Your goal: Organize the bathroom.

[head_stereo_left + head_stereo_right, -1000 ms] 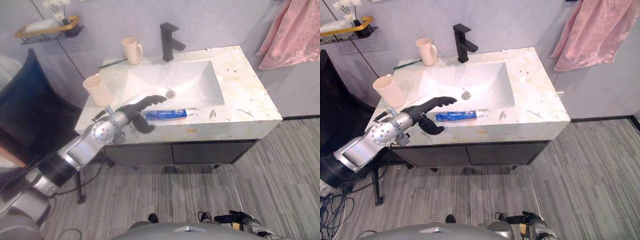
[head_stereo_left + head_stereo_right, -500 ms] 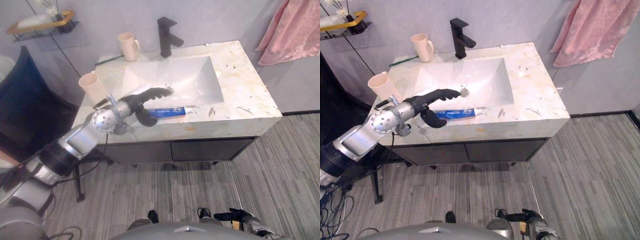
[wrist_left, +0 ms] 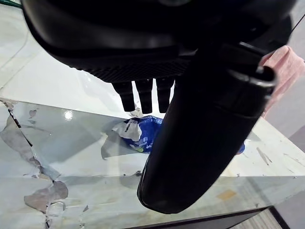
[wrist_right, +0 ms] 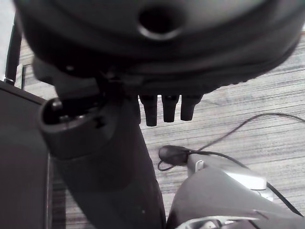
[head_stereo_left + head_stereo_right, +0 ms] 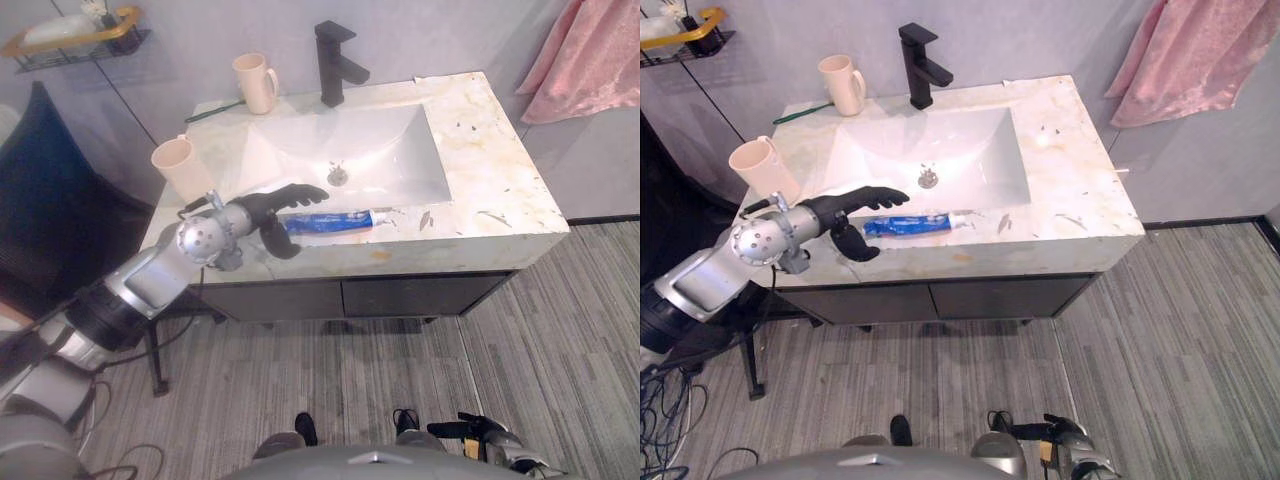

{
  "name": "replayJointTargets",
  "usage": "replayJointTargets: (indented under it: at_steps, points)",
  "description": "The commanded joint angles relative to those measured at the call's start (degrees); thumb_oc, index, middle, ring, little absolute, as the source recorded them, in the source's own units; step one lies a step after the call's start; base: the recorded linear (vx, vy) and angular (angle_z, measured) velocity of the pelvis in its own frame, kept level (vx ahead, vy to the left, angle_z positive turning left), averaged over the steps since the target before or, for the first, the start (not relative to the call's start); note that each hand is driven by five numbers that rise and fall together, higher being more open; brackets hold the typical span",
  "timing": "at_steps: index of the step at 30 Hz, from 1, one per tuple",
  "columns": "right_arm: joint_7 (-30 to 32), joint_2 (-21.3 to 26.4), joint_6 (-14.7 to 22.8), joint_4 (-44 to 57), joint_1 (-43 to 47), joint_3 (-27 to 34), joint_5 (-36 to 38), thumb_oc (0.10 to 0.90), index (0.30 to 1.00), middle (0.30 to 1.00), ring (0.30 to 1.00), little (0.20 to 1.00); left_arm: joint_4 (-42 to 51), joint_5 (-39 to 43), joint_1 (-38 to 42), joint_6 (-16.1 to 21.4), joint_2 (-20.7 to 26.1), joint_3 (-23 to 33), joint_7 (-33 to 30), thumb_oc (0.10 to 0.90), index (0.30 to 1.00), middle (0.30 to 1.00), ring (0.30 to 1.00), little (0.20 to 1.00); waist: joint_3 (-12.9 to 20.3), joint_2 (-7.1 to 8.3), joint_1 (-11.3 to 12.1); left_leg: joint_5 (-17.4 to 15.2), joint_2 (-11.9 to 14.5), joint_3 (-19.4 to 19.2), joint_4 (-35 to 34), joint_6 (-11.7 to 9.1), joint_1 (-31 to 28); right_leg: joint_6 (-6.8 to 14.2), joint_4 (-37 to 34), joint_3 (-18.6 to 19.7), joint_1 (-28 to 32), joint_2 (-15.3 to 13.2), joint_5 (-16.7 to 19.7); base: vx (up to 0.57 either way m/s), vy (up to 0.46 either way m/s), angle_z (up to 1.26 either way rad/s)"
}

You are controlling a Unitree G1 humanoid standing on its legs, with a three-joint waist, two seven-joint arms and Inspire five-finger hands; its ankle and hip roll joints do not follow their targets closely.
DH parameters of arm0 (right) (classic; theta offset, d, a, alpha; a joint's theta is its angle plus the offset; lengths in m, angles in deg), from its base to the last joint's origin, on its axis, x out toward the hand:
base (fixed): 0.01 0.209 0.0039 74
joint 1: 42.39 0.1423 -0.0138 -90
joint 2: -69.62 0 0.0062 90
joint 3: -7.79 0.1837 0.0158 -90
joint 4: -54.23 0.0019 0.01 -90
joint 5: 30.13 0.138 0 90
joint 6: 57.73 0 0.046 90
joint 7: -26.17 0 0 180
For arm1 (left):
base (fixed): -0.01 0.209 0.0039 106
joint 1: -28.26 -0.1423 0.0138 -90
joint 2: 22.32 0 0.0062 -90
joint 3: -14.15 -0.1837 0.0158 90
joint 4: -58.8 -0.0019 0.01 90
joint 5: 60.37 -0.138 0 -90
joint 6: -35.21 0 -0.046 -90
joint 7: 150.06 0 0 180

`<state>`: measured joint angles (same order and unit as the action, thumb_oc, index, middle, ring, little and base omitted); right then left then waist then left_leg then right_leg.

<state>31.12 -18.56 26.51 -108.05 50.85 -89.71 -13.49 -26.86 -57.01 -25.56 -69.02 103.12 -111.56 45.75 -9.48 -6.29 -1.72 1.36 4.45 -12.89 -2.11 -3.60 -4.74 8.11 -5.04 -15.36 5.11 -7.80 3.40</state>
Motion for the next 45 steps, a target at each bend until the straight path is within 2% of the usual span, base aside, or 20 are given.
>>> replayJointTargets:
  at_steps: [1,2,3,4,5,6,17,22,24,26,28,29,31,33,36,39,41,42,43,45]
  points:
    - [0.3,2.3,-0.4,-1.2,-0.1,-1.6,0.2,0.8,0.9,0.9,0.9,0.9,0.1,-4.3,11.3,2.4,3.6,4.5,-1.8,0.8,0.9,0.9,0.9,0.9,2.1,3.18,-0.3,-4.3,-2.5,3.9,7.7,-2.4,4.4,-0.2,0.4,-2.5,2.9,3.2,-5.4,0.0,0.0,0.0]
    - [0.3,2.3,-0.4,-1.1,-0.1,-1.7,0.2,0.8,0.9,0.9,0.9,0.9,0.2,-4.3,11.3,2.4,3.6,4.5,-1.7,0.8,0.9,0.9,0.9,0.9,2.1,3.18,-0.3,-4.3,-2.5,3.9,7.8,-2.4,4.5,-0.3,0.4,-2.5,2.9,3.2,-5.4,0.0,0.0,0.0]
    - [0.2,2.4,-0.4,-1.1,-0.2,-1.6,0.3,0.8,0.9,0.9,0.9,0.9,0.3,-4.4,11.3,2.2,3.5,4.5,-1.0,0.654,0.681,0.681,0.681,0.681,2.1,3.23,-0.3,-4.3,-2.5,3.8,8.0,-2.4,4.6,-0.3,0.4,-2.6,2.9,3.2,-5.4,0.0,0.0,0.0]
    - [0.3,2.3,-0.3,-1.1,-0.1,-1.6,0.4,0.8,0.9,0.9,0.9,0.9,0.4,-5.4,11.2,2.0,3.3,4.5,-0.7,0.576,0.564,0.564,0.564,0.564,2.0,3.22,-0.3,-4.3,-2.5,3.8,8.1,-2.4,4.7,-0.4,0.5,-2.6,2.8,3.1,-5.4,0.0,0.0,0.0]
    - [0.3,2.3,-0.2,-1.1,-0.1,-1.6,0.5,0.8,0.9,0.9,0.9,0.9,0.4,-5.7,11.2,1.9,3.2,4.4,-0.7,0.538,0.507,0.507,0.507,0.507,2.0,3.21,-0.4,-4.3,-2.5,3.8,8.2,-2.4,4.7,-0.4,0.5,-2.6,2.8,3.1,-5.5,0.0,0.0,0.0]
    - [0.4,2.3,-0.3,-1.0,-0.1,-1.7,0.5,0.8,0.9,0.9,0.9,0.9,0.4,-6.4,11.3,1.8,3.1,4.3,-0.3,0.406,0.309,0.309,0.309,0.309,1.9,3.2,-0.4,-4.4,-2.5,3.7,8.3,-2.4,4.8,-0.4,0.6,-2.6,2.8,3.1,-5.5,0.0,0.0,0.0]
    - [0.8,2.7,-0.1,-0.7,-0.6,-1.2,1.2,0.8,0.9,0.9,0.9,0.9,0.1,-9.4,12.0,0.5,2.9,3.0,-1.3,0.4,0.3,0.3,0.3,0.3,1.5,3.33,-1.1,-4.5,-2.5,2.8,8.9,-2.3,5.2,-0.4,0.7,-2.9,2.7,2.9,-5.5,0.0,0.006,-0.01]
    - [3.6,2.9,2.4,1.4,-1.5,1.3,10.4,0.8,0.9,0.9,0.9,0.9,-0.8,-6.2,10.4,1.8,2.9,5.3,-6.9,0.4,0.3,0.3,0.3,0.3,1.4,3.74,-1.6,-4.5,-2.5,2.2,8.1,-2.2,4.4,-0.4,0.8,-3.1,2.6,2.7,-5.4,-0.01,0.043,0.0]
    - [6.1,3.0,5.5,3.1,-2.0,3.3,17.6,0.8,0.9,0.9,0.9,0.9,-1.6,-2.1,8.9,3.7,2.5,7.3,-11.0,0.4,0.3,0.3,0.3,0.3,1.4,3.98,-1.9,-4.5,-2.6,2.0,7.7,-2.1,4.0,-0.3,0.8,-3.0,2.6,2.6,-5.4,-0.02,0.049,-0.01]
    - [9.7,3.1,11.0,6.5,-3.3,7.2,24.8,0.8,0.9,0.9,0.9,0.9,-2.0,5.6,6.1,6.2,1.2,11.2,-15.8,0.4,0.3,0.3,0.3,0.3,1.2,4.32,-2.5,-4.6,-2.6,1.6,6.9,-1.9,3.2,-0.2,0.7,-2.6,2.5,2.7,-5.3,-0.03,0.059,-0.06]
    - [13.5,3.4,14.7,12.4,-5.3,11.1,27.4,0.8,0.9,0.9,0.9,0.9,-2.1,12.8,2.7,9.9,-0.9,15.3,-19.5,0.4,0.3,0.3,0.3,0.3,1.1,4.74,-3.3,-4.6,-2.7,1.4,6.0,-1.7,2.5,-0.2,0.7,-2.1,2.3,2.8,-5.2,-0.05,0.066,-0.1]
    - [18.2,3.7,18.9,17.3,-6.7,13.6,27.3,0.8,0.9,0.9,0.9,0.9,-1.4,18.4,0.2,11.8,-2.9,18.2,-22.2,0.4,0.3,0.3,0.3,0.3,1.1,5.02,-3.9,-4.7,-3.0,1.3,5.5,-1.5,2.0,-0.1,0.6,-1.6,2.1,2.9,-5.0,-0.06,0.063,-0.13]
    - [26.1,4.1,23.6,25.6,-8.7,17.1,24.7,0.8,0.9,0.9,0.9,0.9,-0.1,22.4,-3.7,14.5,-6.4,22.0,-24.4,0.4,0.3,0.3,0.3,0.3,1.2,5.49,-5.0,-4.8,-3.3,1.2,4.4,-1.3,1.3,0.0,0.4,-0.9,1.7,3.0,-4.6,-0.05,0.075,-0.13]
    - [32.9,5.9,26.5,36.1,-10.1,23.7,20.9,0.8,0.9,0.9,0.9,0.9,1.9,25.9,-7.5,15.9,-10.9,25.1,-26.7,0.4,0.3,0.3,0.3,0.3,1.2,6.05,-6.4,-4.9,-3.7,1.1,3.1,-0.9,0.3,0.3,0.3,0.2,1.2,3.2,-4.2,-0.03,0.083,-0.15]
    - [38.1,8.1,28.3,50.5,-11.4,31.8,12.0,0.8,0.9,0.9,0.9,0.9,4.0,28.5,-10.8,16.1,-15.9,27.2,-29.6,0.4,0.3,0.3,0.3,0.3,1.3,6.14,-8.2,-5.3,-4.0,1.0,1.4,-0.3,-1.2,0.6,0.4,1.5,1.2,3.7,-4.3,0.01,0.102,-0.19]
    - [38.9,9.7,32.1,70.3,-10.5,37.2,0.3,0.8,0.9,0.9,0.9,0.9,5.5,28.3,-13.0,16.7,-20.0,27.6,-34.4,0.4,0.3,0.3,0.3,0.3,1.6,5.97,-10.1,-5.0,-4.5,0.6,-0.2,0.6,-2.1,0.9,0.5,3.1,0.6,4.1,-3.8,0.0,0.126,-0.15]
    - [38.7,9.9,31.3,73.6,-9.9,37.3,-0.4,0.8,0.9,0.9,0.9,0.9,5.9,27.9,-13.1,16.4,-20.5,27.5,-35.3,0.4,0.3,0.3,0.3,0.3,1.8,5.89,-10.4,-5.0,-4.6,0.5,-0.4,0.8,-2.2,0.9,0.5,3.3,0.4,4.1,-3.7,0.0,0.111,-0.15]
    - [30.7,11.8,36.7,83.3,-6.7,35.2,-0.8,0.8,0.9,0.9,0.9,0.9,7.1,28.4,-12.3,14.6,-22.3,25.7,-39.9,0.4,0.3,0.3,0.3,0.3,2.4,5.53,-10.6,-4.9,-5.0,0.3,-1.5,1.5,-2.8,1.2,0.6,4.1,0.1,4.2,-3.7,0.01,0.132,-0.24]
    - [28.8,12.0,37.6,83.9,-6.3,34.7,-0.5,0.8,0.9,0.9,0.9,0.9,7.1,28.5,-12.1,14.3,-22.5,25.6,-40.1,0.4,0.3,0.3,0.3,0.3,2.4,5.46,-10.6,-4.9,-5.1,0.3,-1.6,1.6,-2.9,1.2,0.6,4.1,0.1,4.2,-3.7,0.01,0.182,-0.25]
    - [18.1,14.9,37.4,90.4,-2.3,28.8,4.0,0.8,0.9,0.9,0.9,0.9,8.0,28.6,-11.3,12.9,-24.1,23.8,-41.8,0.4,0.3,0.3,0.3,0.3,3.0,5.61,-9.3,-4.8,-5.3,0.2,-2.2,2.0,-3.0,1.4,0.5,3.8,0.0,3.8,-3.7,0.0,0.088,-0.15]
